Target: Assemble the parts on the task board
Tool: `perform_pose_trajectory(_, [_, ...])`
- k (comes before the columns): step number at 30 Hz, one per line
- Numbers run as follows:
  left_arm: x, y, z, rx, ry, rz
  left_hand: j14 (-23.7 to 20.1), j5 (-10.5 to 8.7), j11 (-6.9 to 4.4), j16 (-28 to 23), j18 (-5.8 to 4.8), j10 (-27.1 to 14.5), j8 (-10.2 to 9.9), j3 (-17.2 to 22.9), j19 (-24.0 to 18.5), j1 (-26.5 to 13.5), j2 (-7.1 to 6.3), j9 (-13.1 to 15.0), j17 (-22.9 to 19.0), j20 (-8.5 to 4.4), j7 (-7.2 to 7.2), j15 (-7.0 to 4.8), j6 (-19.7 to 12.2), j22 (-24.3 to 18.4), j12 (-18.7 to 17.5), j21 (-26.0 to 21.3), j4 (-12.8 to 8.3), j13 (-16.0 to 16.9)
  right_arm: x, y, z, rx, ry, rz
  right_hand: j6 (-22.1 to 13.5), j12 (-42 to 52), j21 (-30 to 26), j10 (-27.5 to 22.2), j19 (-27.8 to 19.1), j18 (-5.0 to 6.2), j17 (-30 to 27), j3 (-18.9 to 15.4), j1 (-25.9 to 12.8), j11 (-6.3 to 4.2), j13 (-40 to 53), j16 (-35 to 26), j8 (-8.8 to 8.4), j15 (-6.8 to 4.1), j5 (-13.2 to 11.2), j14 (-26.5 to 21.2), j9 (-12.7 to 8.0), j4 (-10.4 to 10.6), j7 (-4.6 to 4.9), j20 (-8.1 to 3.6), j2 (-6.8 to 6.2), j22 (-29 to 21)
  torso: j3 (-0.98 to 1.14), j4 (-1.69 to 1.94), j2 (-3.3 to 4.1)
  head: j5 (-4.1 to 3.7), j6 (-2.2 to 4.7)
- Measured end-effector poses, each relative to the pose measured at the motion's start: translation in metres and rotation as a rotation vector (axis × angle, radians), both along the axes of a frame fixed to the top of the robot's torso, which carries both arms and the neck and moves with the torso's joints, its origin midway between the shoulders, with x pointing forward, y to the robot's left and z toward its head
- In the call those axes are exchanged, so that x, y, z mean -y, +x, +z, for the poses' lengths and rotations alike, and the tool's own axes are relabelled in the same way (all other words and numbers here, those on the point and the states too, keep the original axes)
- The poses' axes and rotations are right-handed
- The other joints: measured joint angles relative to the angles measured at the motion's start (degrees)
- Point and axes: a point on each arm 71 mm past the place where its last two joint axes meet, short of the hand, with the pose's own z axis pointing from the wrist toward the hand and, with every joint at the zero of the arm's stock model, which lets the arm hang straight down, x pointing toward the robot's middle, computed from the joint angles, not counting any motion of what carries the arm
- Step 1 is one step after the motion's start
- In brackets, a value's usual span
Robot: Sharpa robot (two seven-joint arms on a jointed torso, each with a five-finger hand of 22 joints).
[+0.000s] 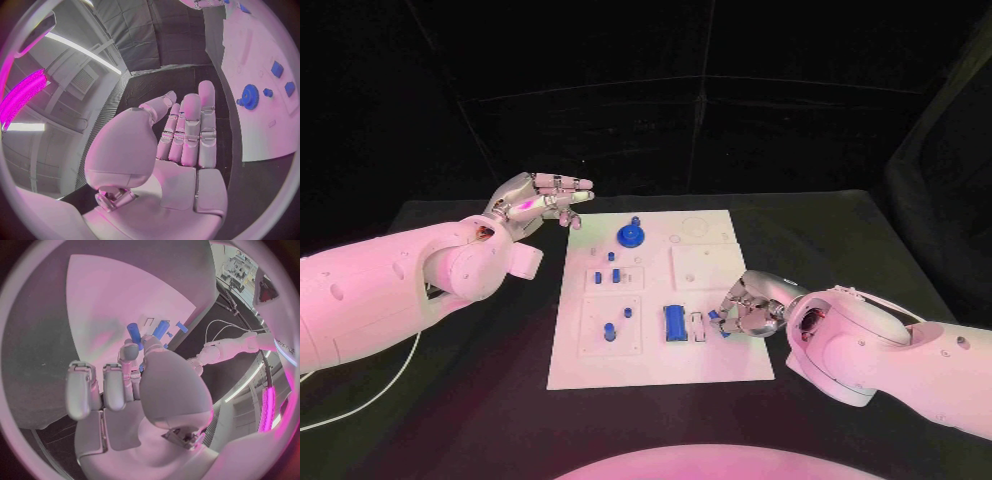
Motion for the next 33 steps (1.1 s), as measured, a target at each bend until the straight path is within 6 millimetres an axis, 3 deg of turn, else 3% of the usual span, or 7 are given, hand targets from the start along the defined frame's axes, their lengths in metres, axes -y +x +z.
perform_pose_trajectory(5, [0.0, 0.0, 0.0, 0.0, 0.0, -0.001, 0.0, 0.0, 0.0, 0.0, 0.0, 0.0, 0.0, 0.0, 0.0, 0.0, 0.0, 0.0, 0.0, 0.0, 0.0, 0.0, 0.0, 0.0, 0.0, 0.0, 0.0, 0.0, -0.007, 0.002, -0.002, -0.017, 0.026, -0.008, 0.61, 0.38, 0.11, 0.42, 0.0, 0.0, -0.01, -0.33, -1.3, -0.01, 0.37, 0.19, 0.01, 0.0, 0.04, 0.0, 0.18, 0.34, -0.2, 0.0, -0.41, 0.0, 0.01, 0.0, 0.01, 0.07, -0.02])
perform_pose_trajectory(18, [0.001, 0.0, 0.0, -0.001, -0.001, -0.003, 0.0, 0.0, 0.0, 0.0, 0.0, 0.0, 0.0, 0.0, 0.0, 0.0, 0.0, 0.0, 0.0, 0.0, 0.0, 0.0, 0.0, 0.01, 0.0, 0.0, 0.0, 0.0, -0.019, 0.009, -0.009, -0.047, 0.032, -0.008, 0.9, -0.08, 0.34, 0.62, 0.21, 0.0, -0.02, -0.48, -2.53, -0.21, -0.18, 0.28, 0.01, 0.01, 0.04, 0.0, 0.39, 0.48, -0.5, -0.21, -0.09, 0.0, 0.01, -0.05, 0.04, 0.13, -0.35])
perform_pose_trajectory(20, [0.001, 0.0, 0.0, -0.001, -0.001, -0.003, 0.0, 0.0, 0.0, 0.0, 0.0, 0.0, 0.0, 0.0, 0.0, 0.0, 0.0, 0.0, 0.0, 0.0, 0.0, 0.0, 0.0, 0.01, 0.0, 0.0, 0.0, 0.0, -0.02, 0.01, -0.01, -0.05, 0.027, -0.005, 1.09, -0.83, 0.34, 0.62, 0.21, 0.0, -0.02, -0.48, -3.05, -0.21, -0.67, 0.52, 0.01, -0.03, 0.02, 0.04, 0.52, 0.48, -0.31, -0.21, 0.42, 0.02, 0.01, -0.05, 0.04, 0.13, -0.4])
perform_pose_trajectory(33, [0.0, -0.001, 0.0, -0.002, -0.001, -0.004, 0.0, 0.0, 0.0, 0.0, 0.0, 0.0, 0.0, -0.16, 0.0, 0.0, 0.0, 0.0, 0.01, 0.0, 0.0, 0.0, 0.0, 0.02, 0.0, 0.0, -0.16, 0.0, -0.024, 0.013, -0.013, -0.047, -0.019, 0.023, 1.78, -0.56, 0.34, 1.12, 0.21, 0.01, -0.02, -1.18, -5.38, -0.32, -0.38, 0.52, 0.23, -0.4, -1.98, 0.01, 1.02, 0.79, -0.65, -0.21, 0.39, 0.04, 0.01, -0.07, -0.02, 0.3, -0.6])
